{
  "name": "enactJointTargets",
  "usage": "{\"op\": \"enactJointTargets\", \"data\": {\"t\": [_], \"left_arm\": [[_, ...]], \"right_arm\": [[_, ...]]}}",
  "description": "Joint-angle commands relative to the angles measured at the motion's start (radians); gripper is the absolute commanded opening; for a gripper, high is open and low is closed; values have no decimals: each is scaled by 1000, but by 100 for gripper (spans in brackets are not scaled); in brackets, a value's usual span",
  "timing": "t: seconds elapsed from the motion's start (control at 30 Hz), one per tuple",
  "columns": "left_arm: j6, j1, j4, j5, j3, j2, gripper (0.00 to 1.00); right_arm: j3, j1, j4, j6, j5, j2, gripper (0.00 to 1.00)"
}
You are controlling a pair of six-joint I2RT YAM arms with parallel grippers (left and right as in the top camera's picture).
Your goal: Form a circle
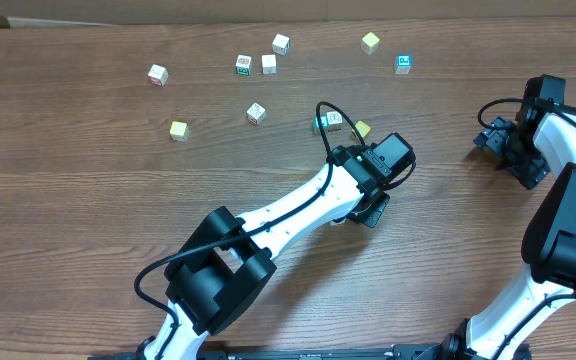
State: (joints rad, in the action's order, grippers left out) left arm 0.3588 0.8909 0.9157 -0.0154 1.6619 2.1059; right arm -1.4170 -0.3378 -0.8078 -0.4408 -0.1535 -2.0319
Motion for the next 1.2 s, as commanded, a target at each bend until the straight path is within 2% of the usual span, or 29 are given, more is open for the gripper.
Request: {"op": "enactJointTargets", "data": {"t": [0.0,0.7,0.83,1.17], "left_arm": [[-42,18,-1,-11,-6,15,4],[-46,26,-43,-21,-58,17,4],[-90,25,-56,-56,-59,17,4],[-93,26,-64,-63,-79,17,4]], "right_arm": [[4,2,3,-4,-3,27,100],[4,2,3,-4,-3,27,100],[4,2,3,-4,-3,27,100],[4,2,3,-4,-3,27,100]]}}
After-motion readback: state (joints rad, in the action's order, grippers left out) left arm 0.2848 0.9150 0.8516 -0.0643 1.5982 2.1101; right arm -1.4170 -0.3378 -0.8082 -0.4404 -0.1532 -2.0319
